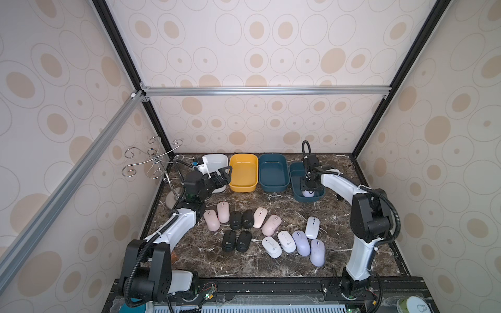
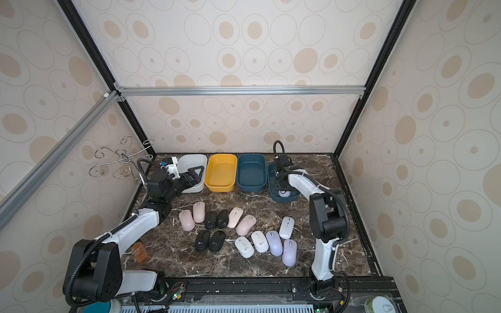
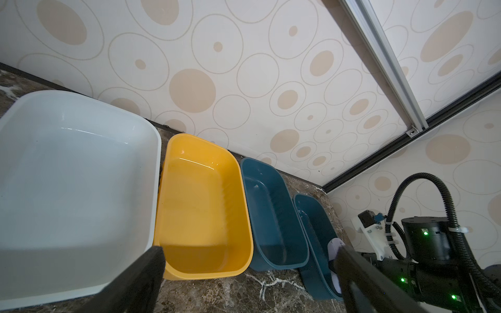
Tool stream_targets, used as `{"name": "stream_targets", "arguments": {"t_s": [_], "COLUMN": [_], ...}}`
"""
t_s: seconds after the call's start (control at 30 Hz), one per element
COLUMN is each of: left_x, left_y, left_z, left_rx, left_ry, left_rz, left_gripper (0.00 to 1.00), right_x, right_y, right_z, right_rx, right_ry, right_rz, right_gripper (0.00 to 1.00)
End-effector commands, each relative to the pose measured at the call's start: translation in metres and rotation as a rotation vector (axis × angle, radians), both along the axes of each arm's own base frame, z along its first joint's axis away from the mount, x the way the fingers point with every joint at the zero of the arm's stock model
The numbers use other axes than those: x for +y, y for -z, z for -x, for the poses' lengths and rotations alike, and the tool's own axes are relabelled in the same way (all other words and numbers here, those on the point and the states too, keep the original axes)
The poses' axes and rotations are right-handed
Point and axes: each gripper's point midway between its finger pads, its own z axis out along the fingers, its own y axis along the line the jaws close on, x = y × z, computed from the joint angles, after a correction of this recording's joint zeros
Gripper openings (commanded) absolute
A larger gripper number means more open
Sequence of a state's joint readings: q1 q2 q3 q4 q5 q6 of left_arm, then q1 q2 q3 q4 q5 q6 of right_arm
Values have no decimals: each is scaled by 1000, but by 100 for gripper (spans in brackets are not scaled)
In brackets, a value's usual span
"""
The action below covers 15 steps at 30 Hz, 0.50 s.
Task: Place the mice by color into the storage box
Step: Place the mouse in the storage box.
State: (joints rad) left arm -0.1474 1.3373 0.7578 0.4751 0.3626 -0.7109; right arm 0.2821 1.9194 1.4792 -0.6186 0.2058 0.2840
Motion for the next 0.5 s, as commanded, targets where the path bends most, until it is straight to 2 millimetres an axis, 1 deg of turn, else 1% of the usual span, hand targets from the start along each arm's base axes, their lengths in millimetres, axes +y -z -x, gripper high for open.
{"name": "stream_targets", "arguments": {"t_s": [0.0,0.03,0.07,0.13,0.23,0.47], "left_x": [-6,-6,-7,-6,-6,-5], "left_y": [-22,-22,-21,-20,-24,-22], "left_z": [-4,-4,-4,-4,-4,-4], "left_rx": [-43,-44,-42,-40,-48,-47], "left_ry": [23,24,25,20,20,17], "left_rz": [28,28,27,21,18,15], "left_gripper": [99,99,99,99,99,99], "right_x": [1,-1,2,5,11,19], "right_y": [-8,-4,1,12,21,44], "right_z": [-21,-31,-38,-52,-68,-90], "right_rx": [-43,-44,-32,-6,-1,37], "right_ry": [-34,-36,-48,-64,-94,-131], "right_rz": [-8,-7,-21,-45,-47,-57], "right_gripper": [35,35,35,34,34,35]}}
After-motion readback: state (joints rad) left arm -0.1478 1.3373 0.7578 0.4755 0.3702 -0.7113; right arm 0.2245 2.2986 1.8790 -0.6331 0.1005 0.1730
